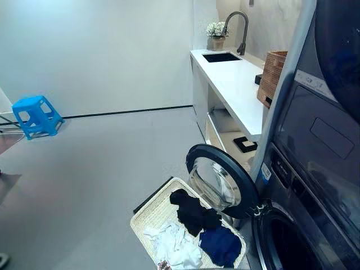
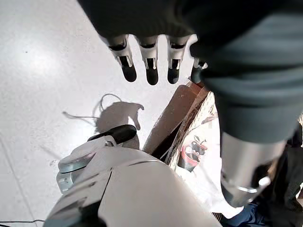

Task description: Put the clothes into the washing machine.

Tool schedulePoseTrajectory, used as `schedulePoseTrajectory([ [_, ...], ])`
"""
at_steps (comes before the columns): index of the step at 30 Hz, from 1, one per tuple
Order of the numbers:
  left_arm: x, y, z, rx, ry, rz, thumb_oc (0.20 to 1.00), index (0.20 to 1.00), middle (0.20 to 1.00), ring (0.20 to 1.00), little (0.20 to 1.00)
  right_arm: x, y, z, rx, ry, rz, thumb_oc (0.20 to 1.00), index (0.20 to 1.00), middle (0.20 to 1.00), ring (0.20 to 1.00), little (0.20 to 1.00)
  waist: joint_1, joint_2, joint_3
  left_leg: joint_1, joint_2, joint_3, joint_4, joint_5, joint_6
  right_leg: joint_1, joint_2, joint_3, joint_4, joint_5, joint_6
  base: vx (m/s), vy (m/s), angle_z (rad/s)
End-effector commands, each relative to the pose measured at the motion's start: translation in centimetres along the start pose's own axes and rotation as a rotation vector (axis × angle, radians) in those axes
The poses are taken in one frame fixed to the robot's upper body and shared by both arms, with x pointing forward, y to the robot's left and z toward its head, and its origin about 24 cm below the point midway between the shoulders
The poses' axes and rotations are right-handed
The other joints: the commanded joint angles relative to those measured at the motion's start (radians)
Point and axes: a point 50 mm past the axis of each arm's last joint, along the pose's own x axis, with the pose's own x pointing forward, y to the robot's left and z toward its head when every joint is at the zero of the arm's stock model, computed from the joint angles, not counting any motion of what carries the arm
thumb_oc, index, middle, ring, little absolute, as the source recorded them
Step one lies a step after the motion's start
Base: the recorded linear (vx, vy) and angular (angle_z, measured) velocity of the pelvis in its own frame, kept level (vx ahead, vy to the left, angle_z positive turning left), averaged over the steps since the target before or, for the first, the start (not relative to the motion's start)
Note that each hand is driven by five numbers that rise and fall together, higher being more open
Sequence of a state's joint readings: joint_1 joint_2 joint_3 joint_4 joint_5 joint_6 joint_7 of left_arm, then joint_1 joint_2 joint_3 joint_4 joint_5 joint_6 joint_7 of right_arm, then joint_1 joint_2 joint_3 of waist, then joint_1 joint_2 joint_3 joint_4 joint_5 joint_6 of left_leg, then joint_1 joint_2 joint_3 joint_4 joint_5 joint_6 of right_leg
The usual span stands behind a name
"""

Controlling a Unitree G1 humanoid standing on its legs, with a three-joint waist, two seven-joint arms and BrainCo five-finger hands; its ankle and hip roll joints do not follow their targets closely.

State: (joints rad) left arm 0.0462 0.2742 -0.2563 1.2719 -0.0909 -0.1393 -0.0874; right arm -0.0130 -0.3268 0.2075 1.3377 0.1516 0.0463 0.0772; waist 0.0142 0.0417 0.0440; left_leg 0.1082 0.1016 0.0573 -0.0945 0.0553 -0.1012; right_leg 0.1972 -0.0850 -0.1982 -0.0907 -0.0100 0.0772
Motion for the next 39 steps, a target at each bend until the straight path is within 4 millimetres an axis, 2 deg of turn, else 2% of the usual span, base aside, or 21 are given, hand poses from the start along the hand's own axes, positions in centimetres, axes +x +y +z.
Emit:
schedulePoseTrajectory([
  [1,0.6,0.8,2.9,0.062,-0.055,0.007,1.000,1.000,1.000,1.000,1.000,0.2,0.5,2.4,0.029,-0.033,0.004,1.000,1.000,1.000,1.000,1.000,0.026,-0.038,0.039,0.069,-0.029,0.089,0.007,-0.068,0.012,-0.074,-0.040,0.038,0.003,0.065,0.068,0.13,-0.041,0.33],
  [20,0.5,0.7,2.5,0.024,-0.048,0.019,1.000,1.000,1.000,1.000,1.000,0.2,0.5,1.9,0.032,-0.024,0.004,1.000,1.000,1.000,1.000,1.000,0.025,-0.040,0.053,0.063,-0.030,0.083,0.007,-0.067,0.014,-0.077,-0.041,0.037,0.006,0.065,0.067,0.00,0.000,0.00],
  [27,0.4,1.8,3.4,-0.048,-0.097,0.091,1.000,1.000,1.000,1.000,1.000,0.1,-0.4,2.6,0.065,-0.048,-0.021,1.000,1.000,1.000,1.000,1.000,0.027,-0.038,0.072,0.051,-0.024,0.079,0.007,-0.059,0.009,-0.087,-0.041,0.034,0.008,0.068,0.069,0.05,0.008,0.00],
  [30,0.3,3.0,4.8,-0.098,-0.162,0.150,1.000,1.000,1.000,1.000,1.000,-0.1,-1.3,3.8,0.077,-0.082,-0.038,1.000,1.000,1.000,1.000,1.000,0.027,-0.035,0.097,0.027,-0.018,0.077,0.007,-0.048,0.009,-0.115,-0.040,0.038,0.016,0.071,0.068,0.01,0.004,0.00],
  [32,0.2,4.0,6.9,-0.116,-0.250,0.216,1.000,1.000,1.000,1.000,1.000,-0.2,-1.8,5.1,0.085,-0.120,-0.051,1.000,1.000,1.000,1.000,1.000,0.028,-0.033,0.128,-0.005,-0.017,0.071,0.007,-0.037,0.011,-0.154,-0.038,0.040,0.024,0.075,0.065,-0.09,0.020,-0.01],
  [34,-0.2,4.9,9.9,-0.127,-0.376,0.297,1.000,1.000,1.000,1.000,1.000,-0.5,-2.2,7.1,0.094,-0.185,-0.061,1.000,1.000,1.000,1.000,1.000,0.030,-0.031,0.179,-0.054,-0.017,0.056,0.010,-0.024,0.015,-0.209,-0.034,0.047,0.039,0.080,0.060,-0.23,-0.005,0.01],
  [35,-0.6,5.5,12.0,-0.124,-0.473,0.369,1.000,1.000,1.000,1.000,1.000,-0.7,-2.3,8.4,0.103,-0.227,-0.066,1.000,1.000,1.000,1.000,1.000,0.030,-0.031,0.214,-0.085,-0.019,0.049,0.014,-0.016,0.019,-0.245,-0.030,0.054,0.048,0.085,0.056,-0.20,-0.004,0.06],
  [37,-1.3,6.1,14.3,-0.127,-0.576,0.436,1.000,1.000,1.000,1.000,1.000,-0.9,-2.4,9.7,0.102,-0.265,-0.070,1.000,1.000,1.000,1.000,1.000,0.032,-0.033,0.249,-0.121,-0.025,0.042,0.022,-0.009,0.022,-0.282,-0.024,0.062,0.058,0.090,0.052,-0.24,-0.009,0.23],
  [38,-3.1,7.0,18.5,-0.106,-0.767,0.552,1.000,1.000,1.000,1.000,1.000,-1.4,-2.6,11.8,0.108,-0.328,-0.084,1.000,1.000,1.000,1.000,1.000,0.041,-0.038,0.320,-0.219,-0.046,0.019,0.075,-0.004,0.026,-0.369,-0.020,0.064,0.093,0.100,0.042,-0.29,-0.015,0.39],
  [39,-3.3,7.1,18.9,-0.108,-0.785,0.561,1.000,1.000,1.000,1.000,1.000,-1.4,-2.6,12.0,0.109,-0.335,-0.087,1.000,1.000,1.000,1.000,1.000,0.042,-0.039,0.327,-0.235,-0.049,0.014,0.084,-0.004,0.027,-0.383,-0.021,0.063,0.101,0.101,0.041,-0.28,-0.012,0.46],
])
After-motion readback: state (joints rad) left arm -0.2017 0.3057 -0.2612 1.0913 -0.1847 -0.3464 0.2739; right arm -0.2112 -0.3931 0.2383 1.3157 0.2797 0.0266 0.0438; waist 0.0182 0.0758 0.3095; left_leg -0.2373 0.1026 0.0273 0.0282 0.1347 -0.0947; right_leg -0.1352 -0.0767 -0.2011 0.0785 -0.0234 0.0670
